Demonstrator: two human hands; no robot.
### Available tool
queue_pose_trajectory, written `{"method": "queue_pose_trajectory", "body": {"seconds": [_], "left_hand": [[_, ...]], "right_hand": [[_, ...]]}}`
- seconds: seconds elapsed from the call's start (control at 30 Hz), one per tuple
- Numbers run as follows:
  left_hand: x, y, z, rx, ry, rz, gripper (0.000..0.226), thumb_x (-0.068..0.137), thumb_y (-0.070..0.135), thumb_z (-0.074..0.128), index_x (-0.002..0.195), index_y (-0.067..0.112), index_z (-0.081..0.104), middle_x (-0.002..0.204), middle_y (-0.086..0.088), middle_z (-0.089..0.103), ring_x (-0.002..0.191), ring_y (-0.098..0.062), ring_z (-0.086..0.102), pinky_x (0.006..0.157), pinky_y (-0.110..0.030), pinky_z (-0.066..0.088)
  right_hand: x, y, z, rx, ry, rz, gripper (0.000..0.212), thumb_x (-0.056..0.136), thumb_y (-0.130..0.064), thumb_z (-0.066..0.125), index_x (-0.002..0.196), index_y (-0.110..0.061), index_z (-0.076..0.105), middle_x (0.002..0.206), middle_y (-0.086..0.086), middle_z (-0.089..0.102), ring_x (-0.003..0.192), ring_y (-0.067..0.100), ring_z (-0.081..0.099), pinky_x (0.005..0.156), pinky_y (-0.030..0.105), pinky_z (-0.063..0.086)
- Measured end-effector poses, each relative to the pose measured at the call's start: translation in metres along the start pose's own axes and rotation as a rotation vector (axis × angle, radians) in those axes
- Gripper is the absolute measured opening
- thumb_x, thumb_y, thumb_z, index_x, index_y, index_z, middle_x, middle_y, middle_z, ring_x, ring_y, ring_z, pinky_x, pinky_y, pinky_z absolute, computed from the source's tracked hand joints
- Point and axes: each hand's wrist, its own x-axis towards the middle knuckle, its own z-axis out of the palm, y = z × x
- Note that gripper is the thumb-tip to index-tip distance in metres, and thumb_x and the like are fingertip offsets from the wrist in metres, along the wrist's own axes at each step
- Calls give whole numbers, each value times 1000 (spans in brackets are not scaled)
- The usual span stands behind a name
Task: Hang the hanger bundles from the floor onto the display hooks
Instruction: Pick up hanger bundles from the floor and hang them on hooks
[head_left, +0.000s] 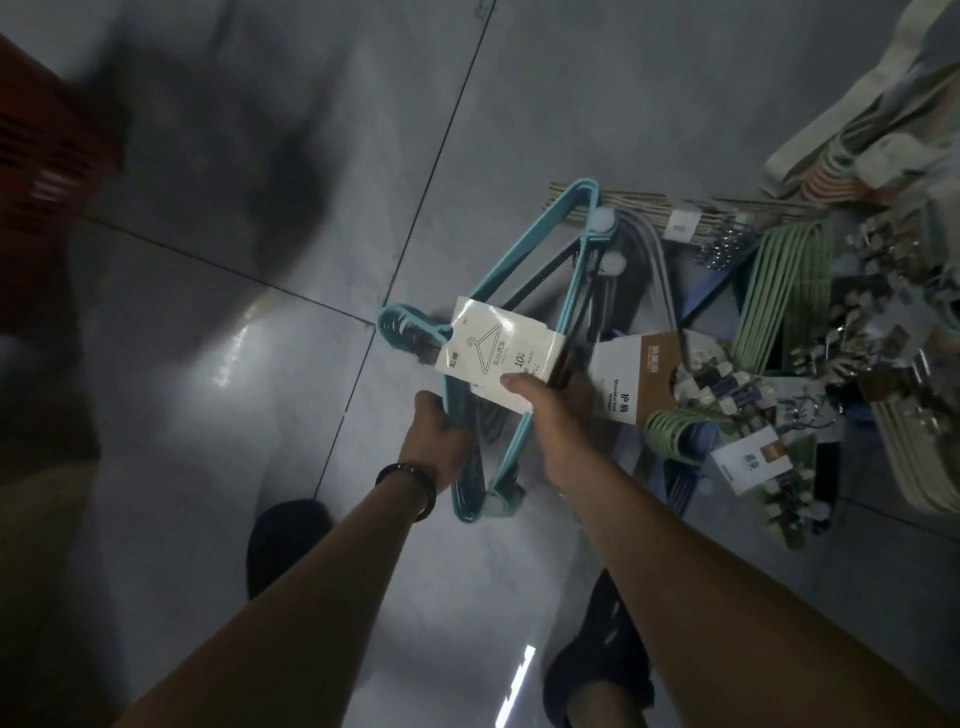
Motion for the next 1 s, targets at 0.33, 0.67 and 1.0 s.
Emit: {"method": "queue_pose_trajectory", "body": {"seconds": [0.33,0.67,1.0], "left_hand": [[-116,58,-47,-488,-233,-92,61,67,35,70,127,28,61,123,-8,69,113,-27,65,102,-46,48],[-345,283,-122,50,101,459,53,57,41,71,105,30,51,86,1,71,76,-27,68,70,-48,59],[-656,534,-154,765,299,1116,61,63,72,62,110,40,38,86,10,64,77,-31,68,66,-40,53]], "right_hand": [[-101,-54,-22,291,-226,87,52,66,-34,83,117,-38,75,113,-8,80,103,19,77,80,32,61],[-310,-276,-153,244,-172,-151,70,63,-66,78,123,-30,72,123,5,76,108,28,73,86,47,61],[-569,-565,-422,-897,168,-1004,111,60,-72,86,153,-30,42,156,1,43,146,26,38,120,44,38]]}}
